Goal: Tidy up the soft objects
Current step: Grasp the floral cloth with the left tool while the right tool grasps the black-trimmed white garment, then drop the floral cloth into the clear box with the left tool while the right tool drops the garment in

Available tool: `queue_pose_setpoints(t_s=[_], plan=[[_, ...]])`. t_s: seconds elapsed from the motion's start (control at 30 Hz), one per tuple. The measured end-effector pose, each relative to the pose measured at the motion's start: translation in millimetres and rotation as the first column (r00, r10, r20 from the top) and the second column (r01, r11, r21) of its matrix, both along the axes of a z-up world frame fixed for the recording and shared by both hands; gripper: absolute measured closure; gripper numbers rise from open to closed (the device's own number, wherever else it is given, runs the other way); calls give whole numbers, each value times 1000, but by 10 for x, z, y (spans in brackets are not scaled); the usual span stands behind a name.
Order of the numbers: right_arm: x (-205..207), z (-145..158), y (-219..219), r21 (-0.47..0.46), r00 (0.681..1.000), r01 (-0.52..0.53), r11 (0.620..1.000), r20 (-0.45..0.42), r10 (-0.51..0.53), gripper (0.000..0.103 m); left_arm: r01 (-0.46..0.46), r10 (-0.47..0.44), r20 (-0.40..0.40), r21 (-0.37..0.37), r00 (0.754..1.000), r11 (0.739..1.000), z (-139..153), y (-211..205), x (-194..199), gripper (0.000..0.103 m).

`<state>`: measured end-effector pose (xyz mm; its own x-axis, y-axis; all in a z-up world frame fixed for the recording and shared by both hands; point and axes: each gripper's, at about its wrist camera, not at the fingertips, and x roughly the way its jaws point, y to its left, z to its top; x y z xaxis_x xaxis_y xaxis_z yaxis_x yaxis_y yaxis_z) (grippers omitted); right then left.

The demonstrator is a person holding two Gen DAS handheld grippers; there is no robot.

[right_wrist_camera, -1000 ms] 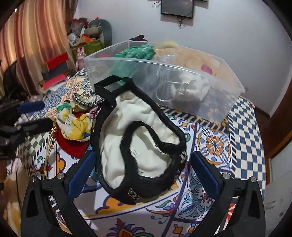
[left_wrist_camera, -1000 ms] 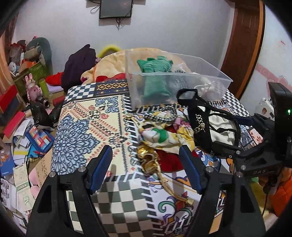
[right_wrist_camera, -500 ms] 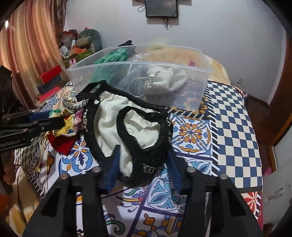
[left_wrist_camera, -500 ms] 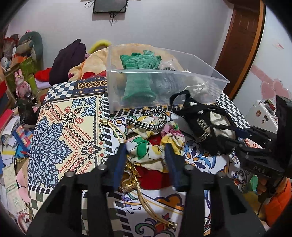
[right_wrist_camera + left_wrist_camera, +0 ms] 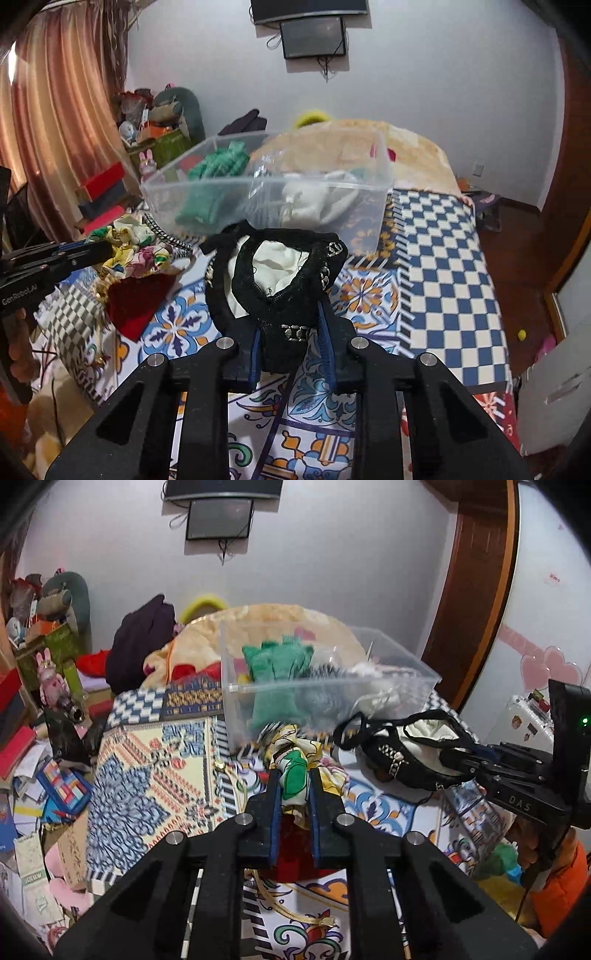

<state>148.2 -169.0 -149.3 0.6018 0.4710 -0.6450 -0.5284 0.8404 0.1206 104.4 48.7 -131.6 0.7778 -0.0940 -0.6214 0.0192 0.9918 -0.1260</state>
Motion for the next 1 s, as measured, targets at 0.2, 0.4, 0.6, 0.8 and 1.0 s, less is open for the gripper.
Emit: queue_pose_setpoints(t_s=[0.2,0.4,0.6,0.8,1.0], plan=[[-43,215,-70,46,999,10,999,48,-12,81,-1,0,65,12,998,1000,248,-16,-60,91],[-73,508,-144,88,992,-4,996,122,-7,81,-16,14,134,17,991,1000,492,3,-35,91],[-8,790,-160,130,980,18,991,196,-43,80,-31,25,208,25,978,999,696,-6,63,91],[148,924,-118,158,967,45,986,239,-83,80,-32,26,232,24,972,999,776,-42,290,91],[355,925,-5,168,964,74,983,238,-114,80,-41,39,202,8,979,999,684,-64,627,91]])
